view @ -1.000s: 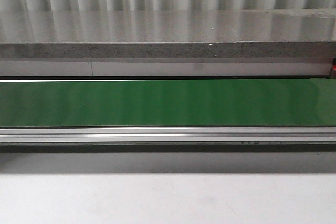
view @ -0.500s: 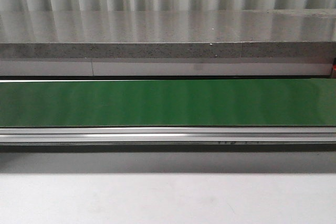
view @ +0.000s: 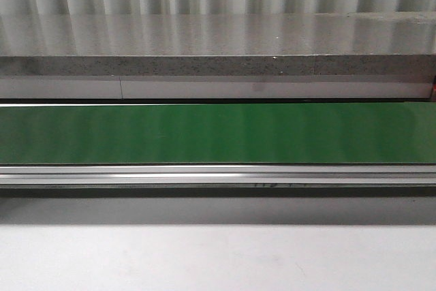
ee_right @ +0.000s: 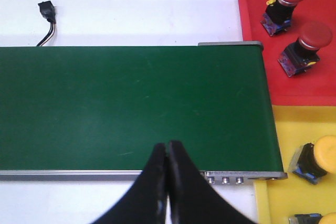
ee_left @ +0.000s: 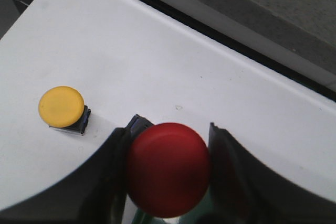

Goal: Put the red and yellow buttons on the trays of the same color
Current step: 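Grasp the red button with the left gripper and set it on the belt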

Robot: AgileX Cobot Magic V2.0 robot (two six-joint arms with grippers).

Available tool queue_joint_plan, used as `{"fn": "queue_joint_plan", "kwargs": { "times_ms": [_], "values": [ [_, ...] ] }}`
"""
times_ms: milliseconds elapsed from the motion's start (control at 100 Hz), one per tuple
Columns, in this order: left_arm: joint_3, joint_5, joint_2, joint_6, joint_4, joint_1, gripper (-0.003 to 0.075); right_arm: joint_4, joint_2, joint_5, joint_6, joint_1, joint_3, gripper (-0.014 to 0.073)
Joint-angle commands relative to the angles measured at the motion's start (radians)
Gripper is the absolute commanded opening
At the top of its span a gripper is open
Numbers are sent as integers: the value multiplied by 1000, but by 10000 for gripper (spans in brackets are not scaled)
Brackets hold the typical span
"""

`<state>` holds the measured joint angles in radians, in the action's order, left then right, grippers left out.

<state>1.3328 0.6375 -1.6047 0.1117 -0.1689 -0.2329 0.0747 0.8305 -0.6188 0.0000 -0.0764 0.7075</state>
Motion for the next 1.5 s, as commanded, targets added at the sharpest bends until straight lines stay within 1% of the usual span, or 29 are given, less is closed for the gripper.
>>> {"fn": "queue_joint_plan", "kwargs": {
  "times_ms": [0, 100, 240, 450, 560, 740, 790, 860, 1050, 1120, 1190, 1290, 1490],
  "values": [
    [21, 12, 94, -45, -12, 24, -20, -1, -11, 51, -15, 0, 25, -67],
    [-12, 39, 130, -61, -12, 45, -20, -1, -11, 51, -15, 0, 25, -67],
    [-85, 33, 149, -66, -12, 79, -20, -1, -11, 51, -15, 0, 25, -67],
    [-196, -38, 149, -77, -12, 128, -20, -1, -11, 51, -15, 0, 25, -67],
    [-221, -68, 147, -77, -12, 142, -20, -1, -11, 51, -15, 0, 25, -67],
    [-225, -63, 145, -77, -30, 142, -8, -1, -11, 51, -15, 0, 25, -67],
    [-228, -61, 145, -79, -30, 142, 24, -1, -11, 51, -15, 0, 25, -67],
    [-232, -59, 145, -87, -33, 142, 105, -1, -11, 51, -15, 0, 25, -67],
    [-252, -46, 145, -104, -37, 142, 398, -1, -11, 51, -15, 0, 25, -67],
    [-253, -44, 145, -104, -37, 142, 483, -1, -11, 51, -15, 0, 25, -67],
    [-253, -43, 145, -104, -37, 142, 550, -1, -11, 51, -15, 0, 25, -67],
    [-248, -29, 145, -127, -43, 142, 601, -1, -11, 51, -15, 0, 25, -67],
    [-207, -17, 164, -176, -60, 142, 601, -1, -11, 51, -15, 0, 25, -67]
  ]
}}
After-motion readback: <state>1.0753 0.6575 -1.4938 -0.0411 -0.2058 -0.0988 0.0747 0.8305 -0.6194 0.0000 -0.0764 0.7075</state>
